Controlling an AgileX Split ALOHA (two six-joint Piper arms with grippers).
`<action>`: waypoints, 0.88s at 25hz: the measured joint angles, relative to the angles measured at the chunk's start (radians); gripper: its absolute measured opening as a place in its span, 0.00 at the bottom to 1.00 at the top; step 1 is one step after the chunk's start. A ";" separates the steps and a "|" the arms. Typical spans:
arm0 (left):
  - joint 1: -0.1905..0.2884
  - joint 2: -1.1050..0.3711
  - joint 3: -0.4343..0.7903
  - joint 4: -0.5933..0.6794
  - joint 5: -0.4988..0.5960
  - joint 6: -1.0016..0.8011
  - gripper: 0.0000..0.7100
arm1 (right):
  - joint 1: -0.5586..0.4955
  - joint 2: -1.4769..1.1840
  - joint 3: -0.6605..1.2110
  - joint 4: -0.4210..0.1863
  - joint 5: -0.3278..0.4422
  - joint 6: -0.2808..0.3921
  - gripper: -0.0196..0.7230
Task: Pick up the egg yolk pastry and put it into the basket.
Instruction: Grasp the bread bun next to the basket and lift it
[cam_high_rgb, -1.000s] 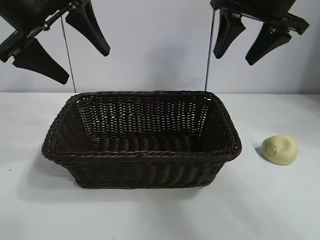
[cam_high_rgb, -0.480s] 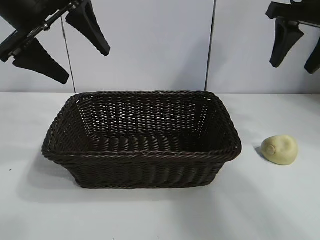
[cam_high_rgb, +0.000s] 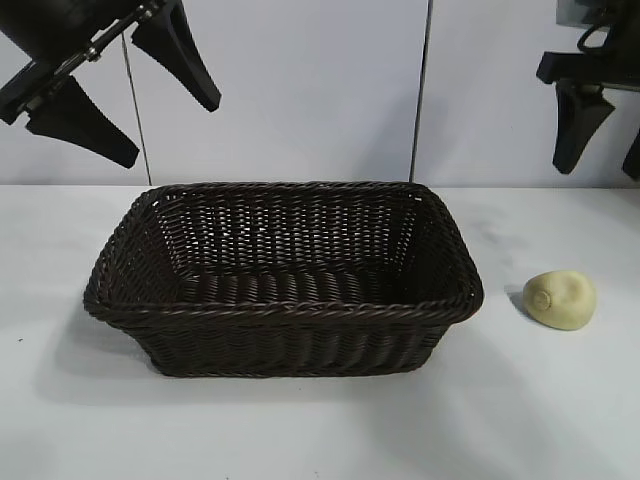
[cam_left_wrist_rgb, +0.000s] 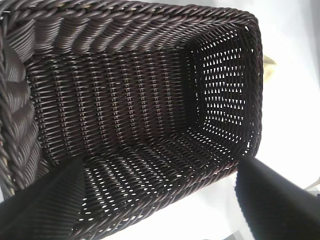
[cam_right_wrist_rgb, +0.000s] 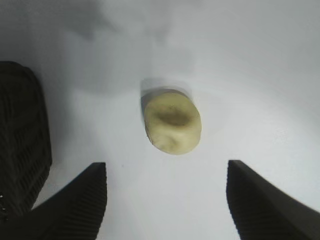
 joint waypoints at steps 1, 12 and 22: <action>0.000 0.000 0.000 0.000 0.000 0.000 0.84 | 0.000 0.011 0.000 0.000 0.000 0.001 0.69; 0.000 0.000 0.000 0.000 0.000 0.000 0.84 | 0.000 0.113 0.015 0.001 -0.006 0.002 0.69; 0.000 0.000 0.000 0.000 -0.004 0.000 0.84 | 0.000 0.166 0.032 0.001 -0.030 0.003 0.69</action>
